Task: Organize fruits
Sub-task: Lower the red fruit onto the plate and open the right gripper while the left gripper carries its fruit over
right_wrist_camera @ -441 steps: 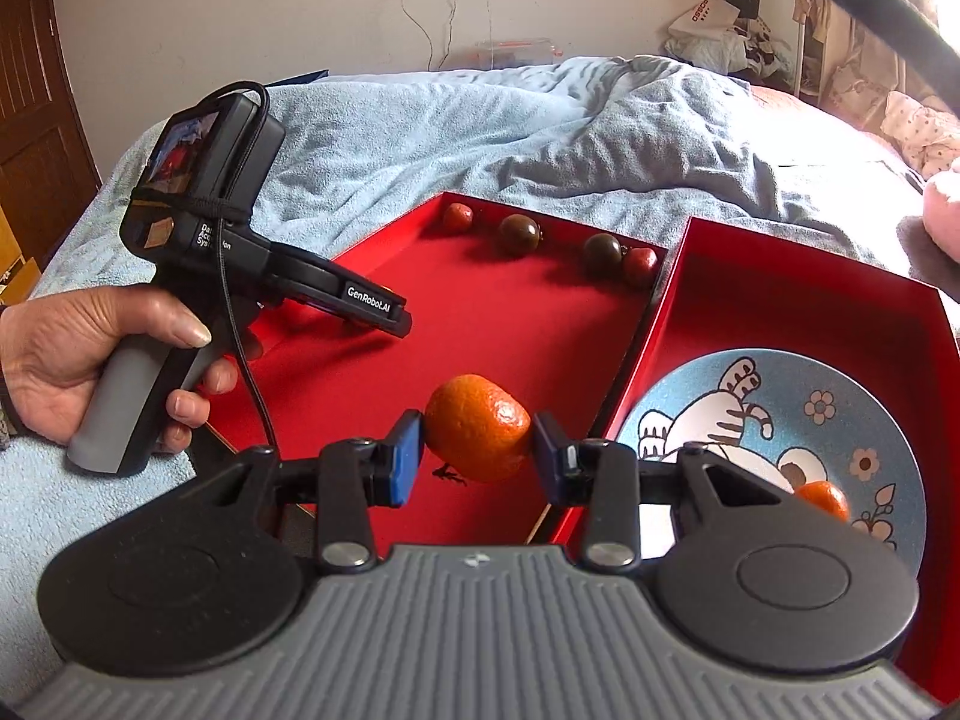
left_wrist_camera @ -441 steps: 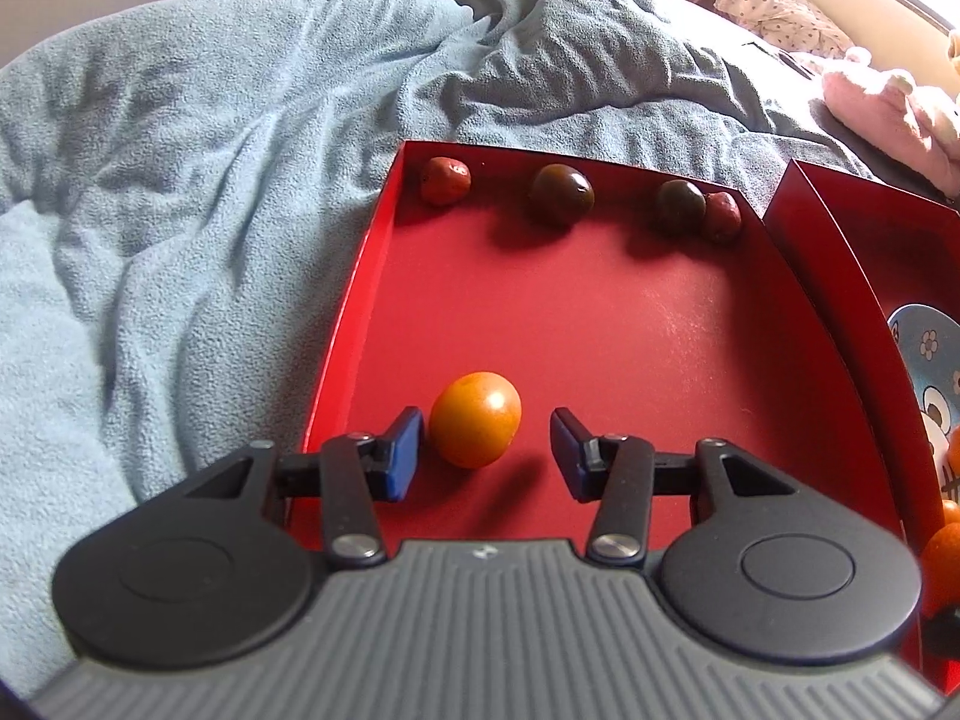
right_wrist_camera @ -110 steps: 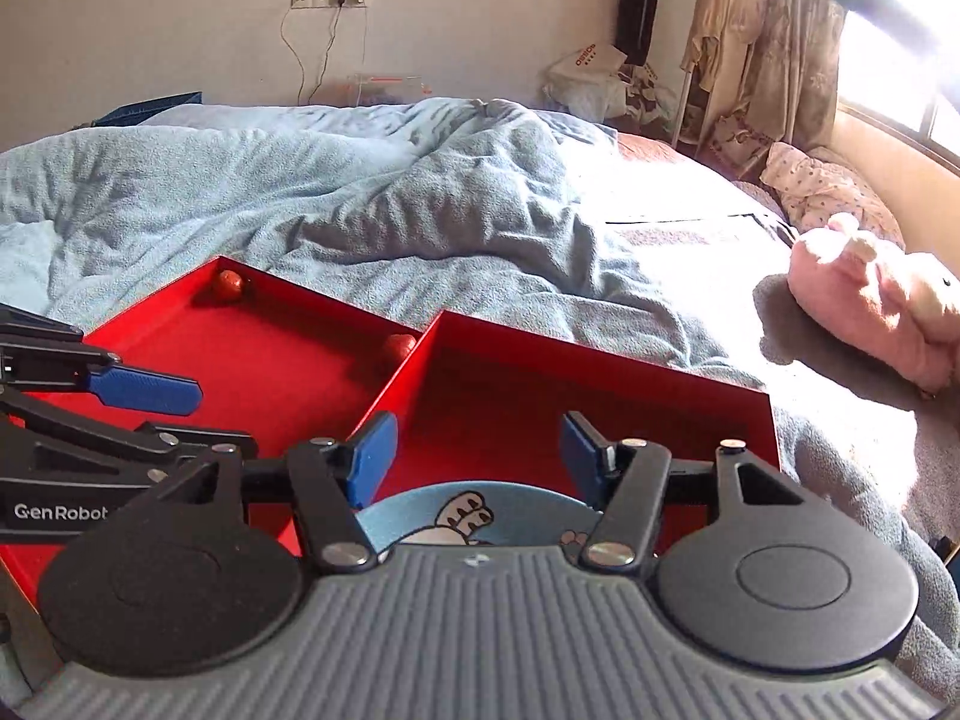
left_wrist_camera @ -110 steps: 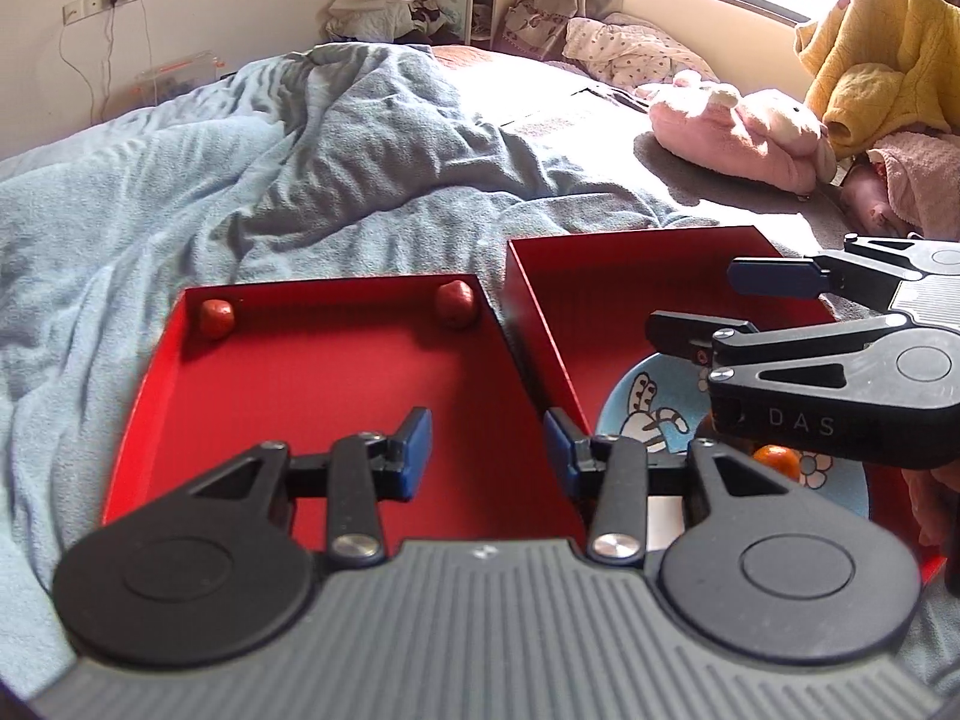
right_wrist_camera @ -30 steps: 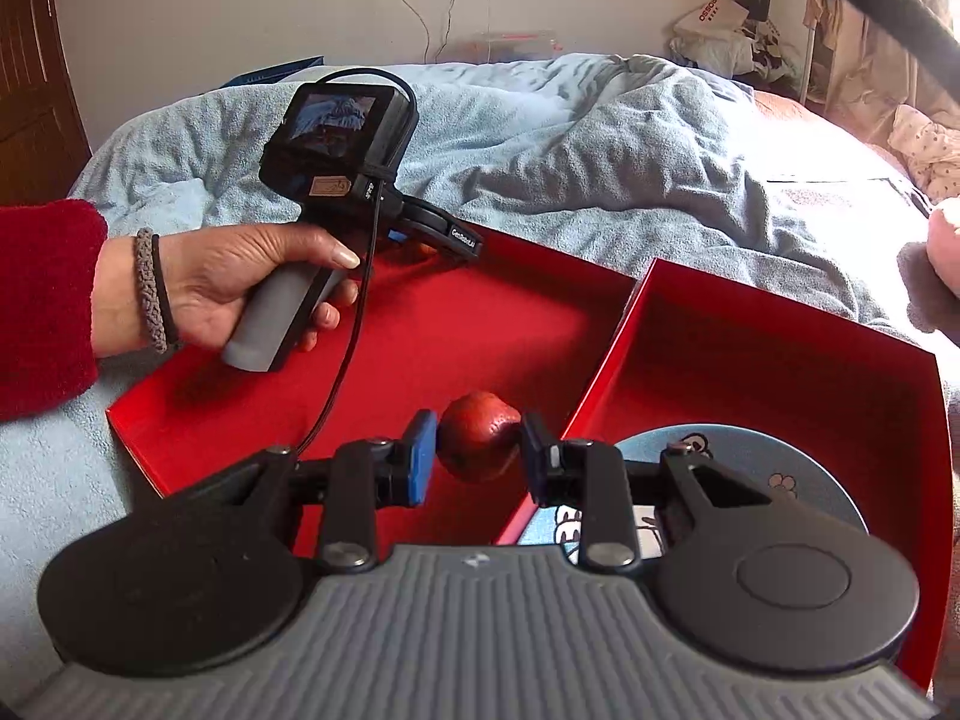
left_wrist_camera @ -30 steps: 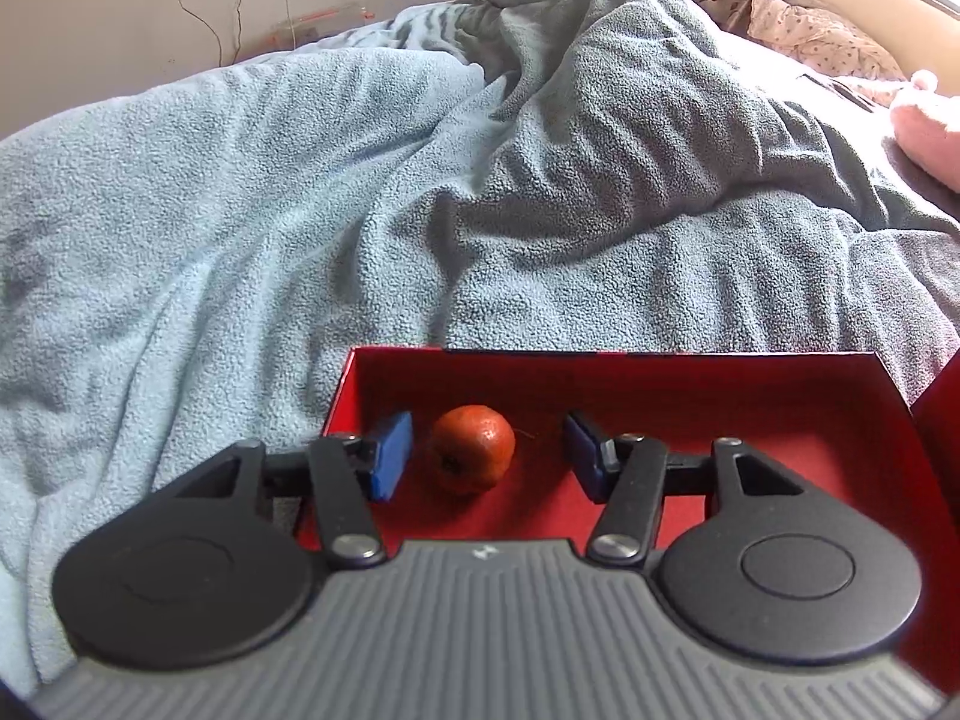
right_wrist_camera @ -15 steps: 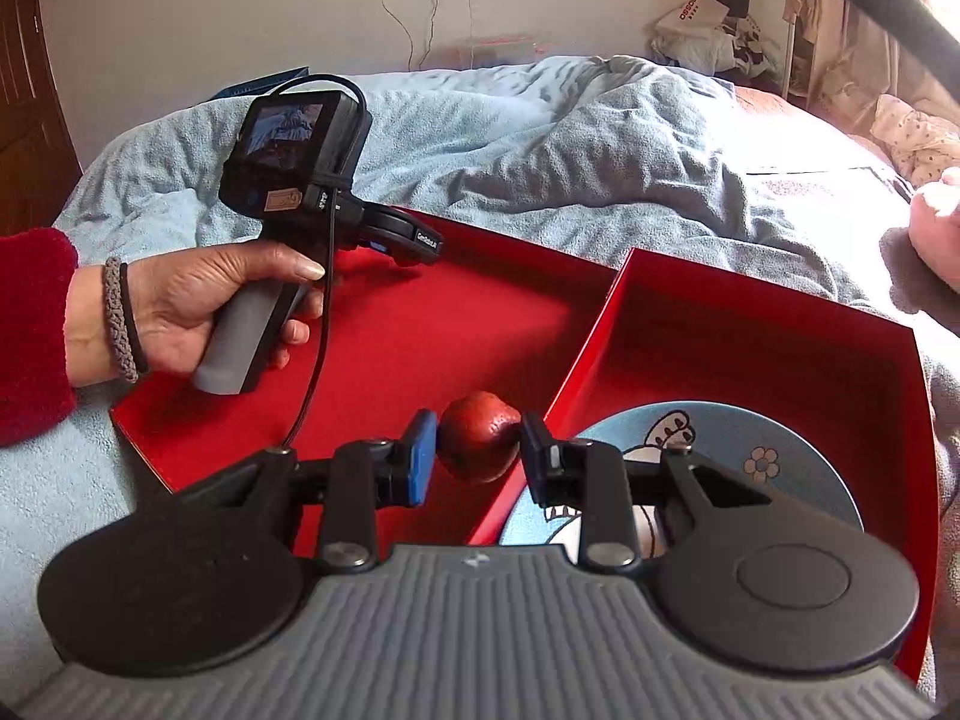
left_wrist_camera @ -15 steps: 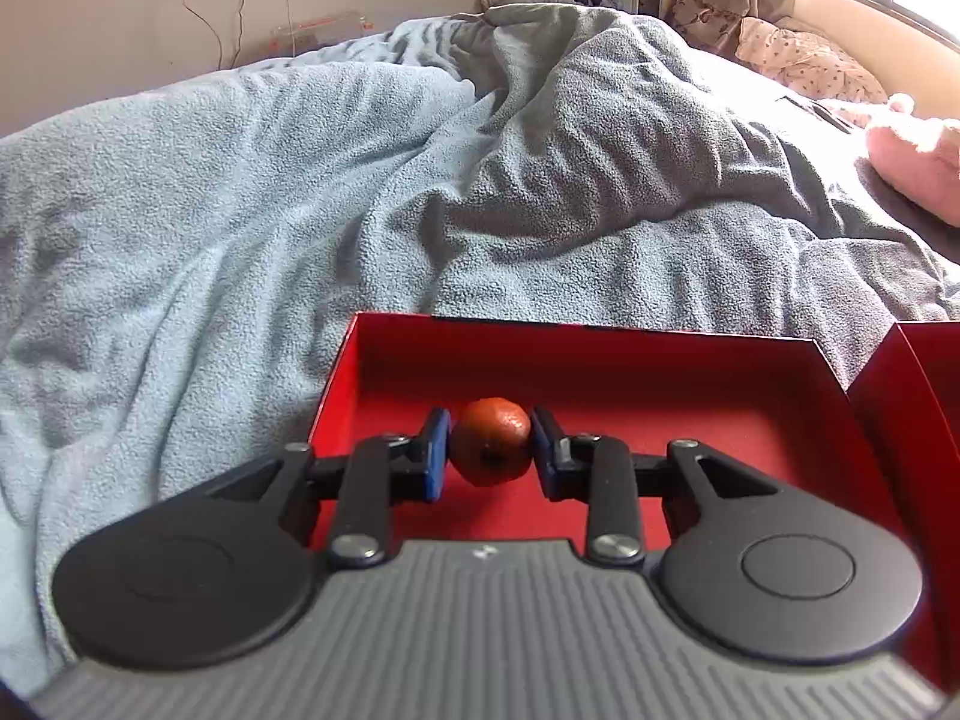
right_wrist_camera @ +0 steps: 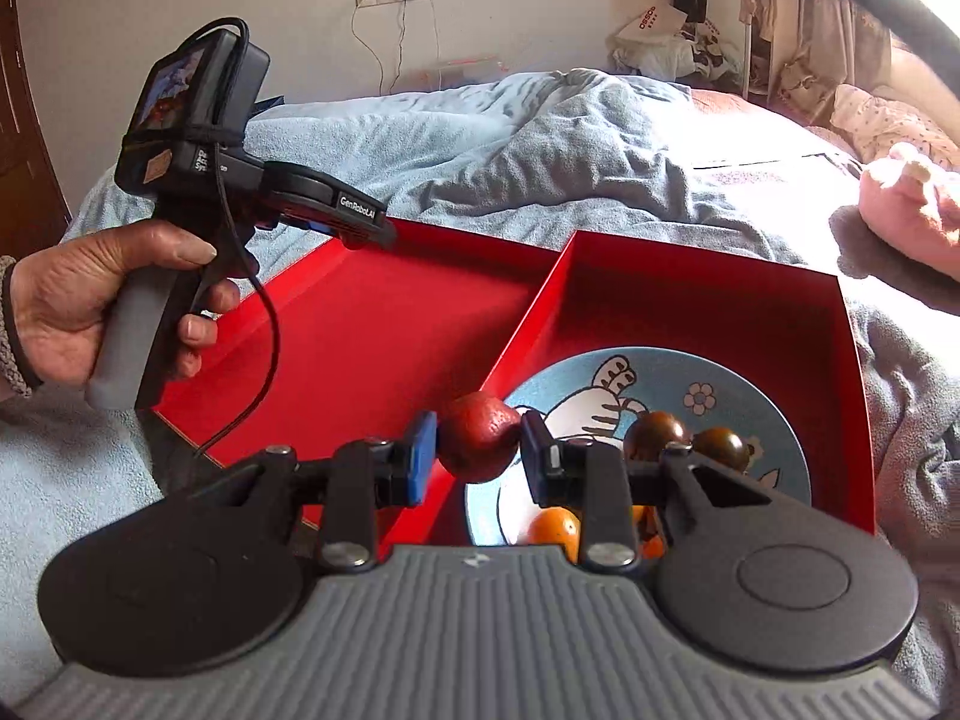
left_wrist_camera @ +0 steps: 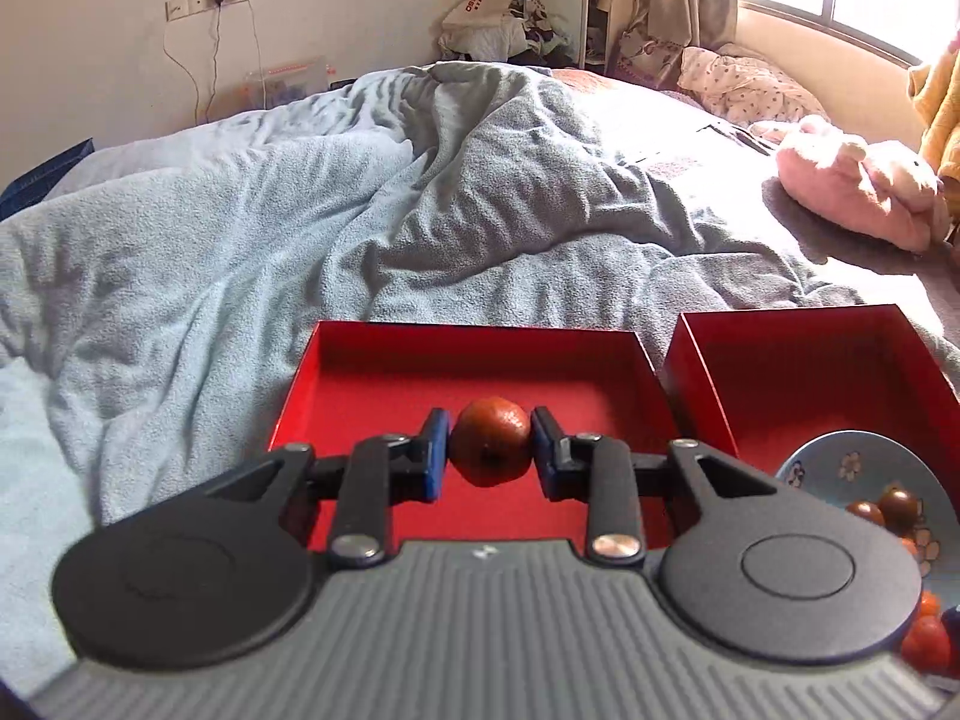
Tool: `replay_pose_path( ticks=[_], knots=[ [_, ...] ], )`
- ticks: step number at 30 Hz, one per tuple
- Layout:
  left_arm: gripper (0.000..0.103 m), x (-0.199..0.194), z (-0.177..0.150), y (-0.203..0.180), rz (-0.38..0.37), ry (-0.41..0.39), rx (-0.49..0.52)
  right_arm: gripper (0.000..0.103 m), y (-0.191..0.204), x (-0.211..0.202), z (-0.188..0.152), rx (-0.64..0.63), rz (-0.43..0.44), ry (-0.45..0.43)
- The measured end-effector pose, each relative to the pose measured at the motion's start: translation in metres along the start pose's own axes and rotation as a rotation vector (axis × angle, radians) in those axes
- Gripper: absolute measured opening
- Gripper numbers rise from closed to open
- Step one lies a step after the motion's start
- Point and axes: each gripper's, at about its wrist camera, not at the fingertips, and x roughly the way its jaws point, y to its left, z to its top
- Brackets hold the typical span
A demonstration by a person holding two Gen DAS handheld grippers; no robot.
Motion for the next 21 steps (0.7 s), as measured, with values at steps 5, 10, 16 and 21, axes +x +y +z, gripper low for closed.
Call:
replay_pose_path(
  ticks=[5, 10, 16, 21],
  knots=[
    [0.032, -0.035, -0.005, -0.027, -0.041, -0.027, 0.031, 0.035, -0.009, -0.026, -0.014, 0.020, -0.039, -0.023],
    [0.032, -0.066, -0.013, -0.056, -0.131, -0.046, 0.025, 0.035, -0.024, -0.050, -0.031, 0.039, -0.094, -0.033],
    [0.032, -0.078, -0.034, -0.102, -0.207, -0.035, 0.115, 0.035, -0.046, -0.059, -0.050, 0.085, -0.150, -0.012],
    [0.032, -0.068, -0.051, -0.129, -0.244, -0.004, 0.161, 0.035, -0.059, -0.051, -0.052, 0.101, -0.168, -0.007]
  ],
)
